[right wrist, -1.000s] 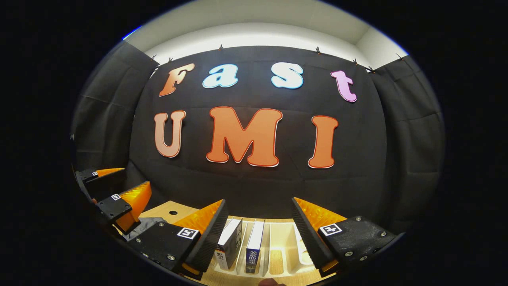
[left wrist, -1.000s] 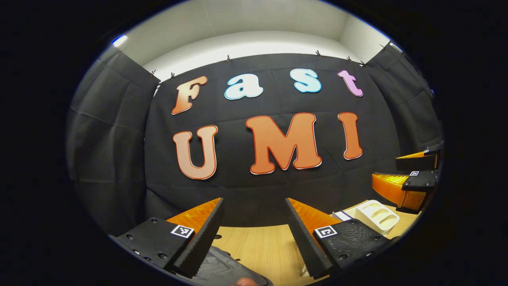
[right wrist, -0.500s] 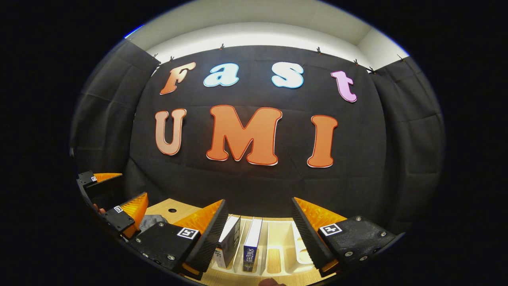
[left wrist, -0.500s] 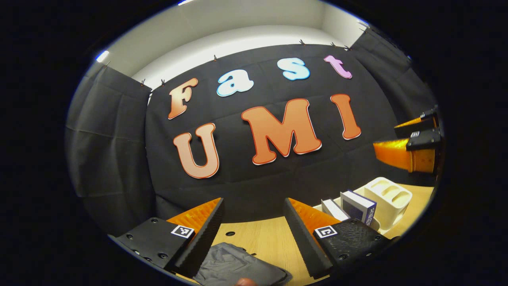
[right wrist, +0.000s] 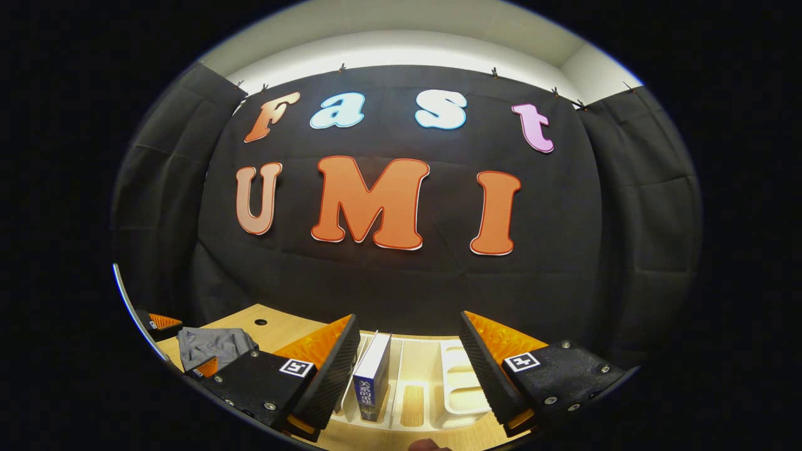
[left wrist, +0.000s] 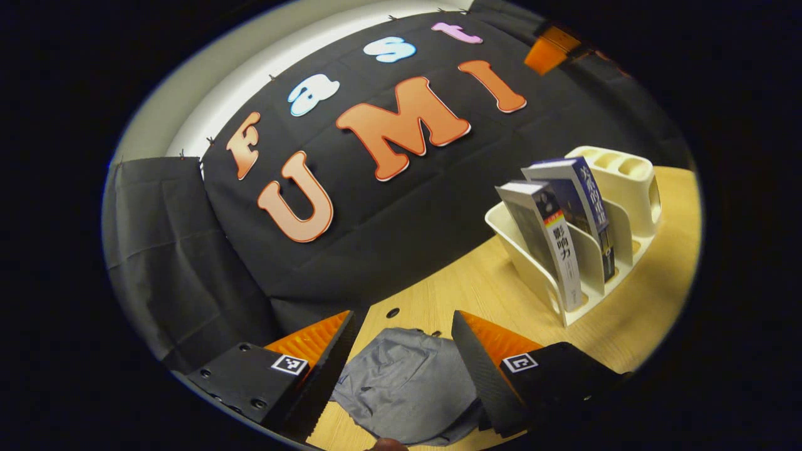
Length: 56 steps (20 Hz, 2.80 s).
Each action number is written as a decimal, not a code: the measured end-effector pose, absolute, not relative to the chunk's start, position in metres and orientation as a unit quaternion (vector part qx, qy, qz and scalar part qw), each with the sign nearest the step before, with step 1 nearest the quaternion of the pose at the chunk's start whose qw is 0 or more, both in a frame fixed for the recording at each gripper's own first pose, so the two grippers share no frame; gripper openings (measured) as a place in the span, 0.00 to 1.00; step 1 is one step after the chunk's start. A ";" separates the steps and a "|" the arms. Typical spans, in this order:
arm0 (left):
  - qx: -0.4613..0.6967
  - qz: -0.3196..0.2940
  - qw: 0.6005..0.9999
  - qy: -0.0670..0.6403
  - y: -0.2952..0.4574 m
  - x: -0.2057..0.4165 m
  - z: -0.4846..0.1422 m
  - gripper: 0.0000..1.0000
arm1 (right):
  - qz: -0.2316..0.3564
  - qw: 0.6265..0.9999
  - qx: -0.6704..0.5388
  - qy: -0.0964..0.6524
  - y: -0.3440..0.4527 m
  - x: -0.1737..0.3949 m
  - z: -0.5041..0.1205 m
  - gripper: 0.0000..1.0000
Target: Open the schoolbag, grab two books from the bookshelf and put them into the schoolbag.
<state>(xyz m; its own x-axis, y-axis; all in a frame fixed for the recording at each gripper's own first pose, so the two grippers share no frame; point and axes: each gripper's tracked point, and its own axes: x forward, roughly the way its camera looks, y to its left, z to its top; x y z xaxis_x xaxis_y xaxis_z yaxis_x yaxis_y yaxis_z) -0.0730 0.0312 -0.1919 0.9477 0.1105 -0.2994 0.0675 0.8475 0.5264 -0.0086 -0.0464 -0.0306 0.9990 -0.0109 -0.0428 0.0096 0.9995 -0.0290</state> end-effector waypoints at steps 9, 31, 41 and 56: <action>0.355 -0.002 0.892 0.279 0.050 -0.130 -0.297 0.96 | 0.033 0.999 -0.023 0.031 -0.052 -0.012 -0.049 0.95; 0.271 -0.109 0.877 0.382 0.117 -0.068 -0.302 0.10 | -0.020 0.998 -0.014 0.061 -0.017 0.021 -0.047 0.94; 0.149 -0.257 0.841 0.453 0.166 -0.033 -0.249 0.08 | 0.011 0.978 -0.033 0.206 0.070 0.062 -0.060 0.95; 0.172 -0.366 0.742 0.535 0.202 -0.005 -0.223 0.08 | 0.025 0.850 0.018 0.526 0.102 0.080 -0.147 0.96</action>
